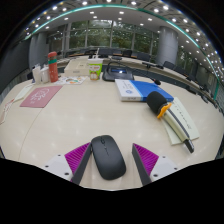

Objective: Arrange mouse

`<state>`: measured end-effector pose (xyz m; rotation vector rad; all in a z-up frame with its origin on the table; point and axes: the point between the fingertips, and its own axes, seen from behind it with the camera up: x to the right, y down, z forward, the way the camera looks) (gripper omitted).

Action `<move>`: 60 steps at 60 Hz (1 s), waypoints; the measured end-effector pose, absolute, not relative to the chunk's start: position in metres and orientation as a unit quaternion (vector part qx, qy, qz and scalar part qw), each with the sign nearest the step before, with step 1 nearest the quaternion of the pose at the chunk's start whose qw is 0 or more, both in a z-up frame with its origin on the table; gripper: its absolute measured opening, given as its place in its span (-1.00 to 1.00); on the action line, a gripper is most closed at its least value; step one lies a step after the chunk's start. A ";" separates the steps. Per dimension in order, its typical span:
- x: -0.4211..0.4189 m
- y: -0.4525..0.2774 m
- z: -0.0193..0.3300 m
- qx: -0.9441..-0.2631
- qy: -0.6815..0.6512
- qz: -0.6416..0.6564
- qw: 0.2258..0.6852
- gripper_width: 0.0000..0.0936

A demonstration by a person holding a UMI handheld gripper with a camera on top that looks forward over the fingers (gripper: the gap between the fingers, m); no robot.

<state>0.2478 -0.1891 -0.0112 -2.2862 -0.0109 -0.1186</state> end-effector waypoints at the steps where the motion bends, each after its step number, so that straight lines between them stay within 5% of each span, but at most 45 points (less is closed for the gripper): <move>1: 0.248 -0.186 -0.012 -0.909 -0.004 -0.045 0.413 0.76; 12: 0.238 -0.172 -0.015 -0.907 -0.009 -0.014 0.421 0.10; 31: 0.236 -0.171 -0.014 -0.906 0.001 -0.031 0.423 -0.27; 41: 0.238 -0.171 -0.013 -0.909 0.021 -0.043 0.414 -0.29; 48: 0.234 -0.161 0.019 -0.899 0.038 -0.069 0.431 -0.29; 60: 0.184 -0.109 0.122 -0.869 0.071 -0.085 0.483 -0.29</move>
